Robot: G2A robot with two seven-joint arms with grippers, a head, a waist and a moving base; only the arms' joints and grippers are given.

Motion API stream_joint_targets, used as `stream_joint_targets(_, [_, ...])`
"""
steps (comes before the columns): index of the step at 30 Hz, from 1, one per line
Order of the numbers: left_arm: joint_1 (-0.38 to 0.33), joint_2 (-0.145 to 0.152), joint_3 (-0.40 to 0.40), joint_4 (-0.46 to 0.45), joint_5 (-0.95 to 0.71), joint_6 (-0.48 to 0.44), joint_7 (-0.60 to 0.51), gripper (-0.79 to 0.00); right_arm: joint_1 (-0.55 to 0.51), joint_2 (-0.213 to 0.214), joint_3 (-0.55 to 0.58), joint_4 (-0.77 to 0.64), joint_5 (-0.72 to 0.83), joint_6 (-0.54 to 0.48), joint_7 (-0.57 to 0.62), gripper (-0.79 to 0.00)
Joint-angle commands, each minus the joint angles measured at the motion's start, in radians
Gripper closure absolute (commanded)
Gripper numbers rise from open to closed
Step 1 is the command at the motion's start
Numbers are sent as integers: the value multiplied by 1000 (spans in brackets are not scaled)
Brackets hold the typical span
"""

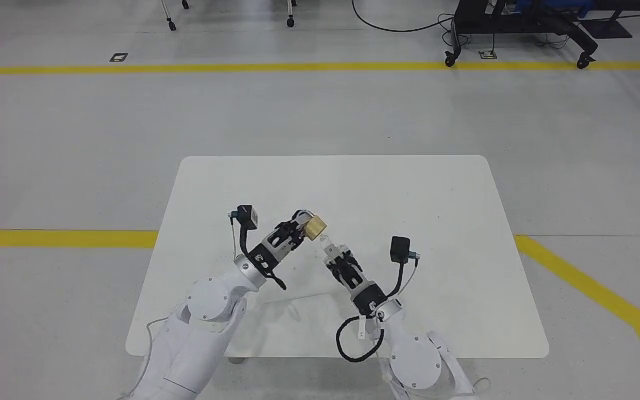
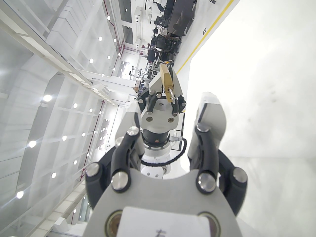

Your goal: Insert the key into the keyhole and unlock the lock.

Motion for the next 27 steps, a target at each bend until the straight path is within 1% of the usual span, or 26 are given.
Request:
stream_joint_targets(1, [0, 0, 0, 0, 0, 0, 0, 0, 0, 0, 0, 0, 0, 0, 0, -785])
stream_joint_targets(4, [9, -1, -3, -4, -16, 31, 13, 0, -3, 0, -3, -1, 3, -3, 6, -785])
stream_joint_targets(5, [8, -1, -9, -4, -46, 49, 6, 0, -7, 1, -1, -5, 7, -12, 12, -733])
stream_joint_targets(6, [6, -2, -19, 4, -93, 76, -3, 0, -15, 2, 6, -14, 13, -25, 11, -382])
stream_joint_targets(7, [0, -2, -29, 13, -130, 104, -15, 0, -25, 3, 14, -21, 20, -39, 13, -160])
stream_joint_targets(8, [-8, -2, -42, 32, -171, 148, -21, 0, -37, 5, 25, -31, 31, -59, 15, 0])
stream_joint_targets(10, [-26, -1, -56, 55, -201, 196, -30, 0, -55, 8, 42, -43, 54, -100, 25, 0])
stream_joint_targets(12, [-41, -2, -57, 83, -232, 254, -47, 0, -71, 12, 61, -45, 99, -163, 50, 0])
stream_joint_targets(16, [-70, -9, -46, 132, -375, 411, -154, 0, -62, 14, 74, -19, 186, -252, 106, 0])
stream_joint_targets(17, [-87, -11, -45, 153, -429, 481, -198, 0, -53, 15, 73, -7, 204, -288, 129, 0])
stream_joint_targets(18, [-99, -11, -45, 167, -450, 512, -218, 0, -49, 15, 71, 3, 216, -318, 143, 0])
stream_joint_targets(21, [-124, -12, -43, 204, -495, 581, -261, 0, -44, 17, 69, 27, 222, -388, 156, 0])
stream_joint_targets(27, [-142, -12, -39, 234, -550, 651, -358, 0, -24, 13, 49, 60, 183, -398, 105, 0])
